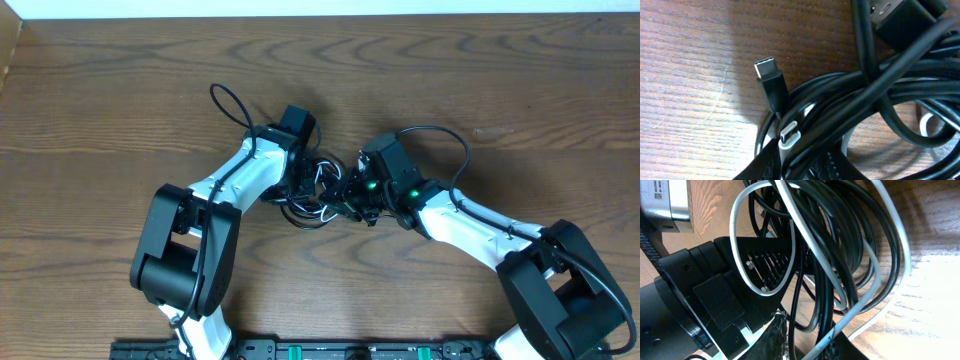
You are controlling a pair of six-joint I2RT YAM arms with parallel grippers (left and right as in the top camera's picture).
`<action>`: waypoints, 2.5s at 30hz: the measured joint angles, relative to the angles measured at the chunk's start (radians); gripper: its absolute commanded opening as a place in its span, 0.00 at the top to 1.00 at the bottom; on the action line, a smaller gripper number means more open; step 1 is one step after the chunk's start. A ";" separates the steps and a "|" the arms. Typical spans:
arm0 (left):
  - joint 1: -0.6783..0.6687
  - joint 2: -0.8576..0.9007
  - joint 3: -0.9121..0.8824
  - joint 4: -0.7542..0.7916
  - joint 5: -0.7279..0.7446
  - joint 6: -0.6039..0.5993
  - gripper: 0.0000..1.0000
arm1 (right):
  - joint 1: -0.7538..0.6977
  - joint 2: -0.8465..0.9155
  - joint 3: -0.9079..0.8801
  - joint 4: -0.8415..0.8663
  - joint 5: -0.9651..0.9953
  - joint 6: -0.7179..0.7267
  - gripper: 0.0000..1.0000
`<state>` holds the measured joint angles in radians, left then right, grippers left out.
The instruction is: Untangle cables
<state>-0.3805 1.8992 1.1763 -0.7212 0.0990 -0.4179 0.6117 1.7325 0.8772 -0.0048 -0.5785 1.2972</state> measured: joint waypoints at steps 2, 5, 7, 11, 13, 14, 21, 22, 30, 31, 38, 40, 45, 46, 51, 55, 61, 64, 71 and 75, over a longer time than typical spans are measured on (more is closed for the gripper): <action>0.000 0.000 0.000 0.000 0.000 0.000 0.74 | -0.006 0.000 0.000 -0.002 -0.003 -0.016 0.73; 0.000 0.000 0.000 0.000 0.000 0.000 0.74 | -0.033 0.000 0.000 -0.002 -0.030 -0.070 0.68; 0.000 0.000 0.000 0.000 0.000 0.000 0.74 | -0.062 0.000 0.000 -0.001 -0.062 -0.107 0.64; 0.000 0.000 0.000 0.000 0.000 0.000 0.74 | -0.146 0.000 0.000 -0.010 -0.153 -0.176 0.64; 0.000 0.000 0.000 0.000 0.000 0.000 0.74 | -0.177 0.000 0.000 -0.029 -0.183 -0.192 0.64; 0.000 0.000 0.000 0.000 0.000 0.000 0.74 | -0.189 0.000 0.000 -0.040 -0.194 -0.199 0.64; 0.000 0.000 0.000 0.000 0.000 0.000 0.74 | -0.178 0.000 0.000 -0.063 -0.219 -0.223 0.66; 0.000 0.000 0.000 0.000 0.000 0.000 0.74 | -0.172 0.000 0.000 -0.060 -0.219 -0.222 0.66; 0.000 0.000 0.000 -0.001 0.000 0.000 0.74 | -0.163 0.000 0.000 -0.031 -0.194 -0.208 0.69; 0.000 0.000 0.000 0.000 0.000 0.000 0.74 | -0.160 0.000 0.000 -0.032 -0.184 -0.206 0.70; 0.000 0.000 0.000 0.000 0.000 0.000 0.74 | -0.136 0.000 0.000 0.055 -0.156 -0.202 0.83; 0.000 0.000 0.000 0.000 0.000 0.000 0.74 | -0.136 0.000 0.000 0.098 -0.153 -0.202 0.85; 0.000 0.000 0.000 0.001 0.000 0.000 0.74 | -0.136 0.000 0.000 0.124 -0.146 -0.235 0.83; 0.000 0.000 0.000 0.001 0.000 0.000 0.74 | -0.136 0.000 0.000 0.125 -0.146 -0.261 0.83; 0.000 0.000 0.000 0.005 0.000 0.000 0.74 | -0.137 0.000 0.000 0.123 -0.145 -0.391 0.78; 0.000 0.000 -0.001 0.006 0.000 0.000 0.74 | -0.144 0.000 0.000 0.122 -0.148 -0.435 0.73; 0.000 0.000 -0.001 0.006 0.000 0.000 0.74 | -0.187 0.000 0.000 0.122 -0.203 -0.450 0.73; 0.000 0.000 -0.001 0.014 0.000 0.000 0.74 | -0.212 0.000 0.000 0.121 -0.238 -0.450 0.73; 0.000 0.000 -0.001 0.014 0.000 0.000 0.74 | -0.217 0.000 0.001 0.007 -0.235 -0.458 0.73; 0.000 0.000 -0.001 0.014 0.000 0.000 0.74 | -0.173 0.000 0.001 -0.006 -0.195 -0.457 0.72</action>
<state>-0.3805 1.8992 1.1755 -0.7071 0.0990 -0.4179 0.4385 1.7325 0.8780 -0.0109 -0.7731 0.8402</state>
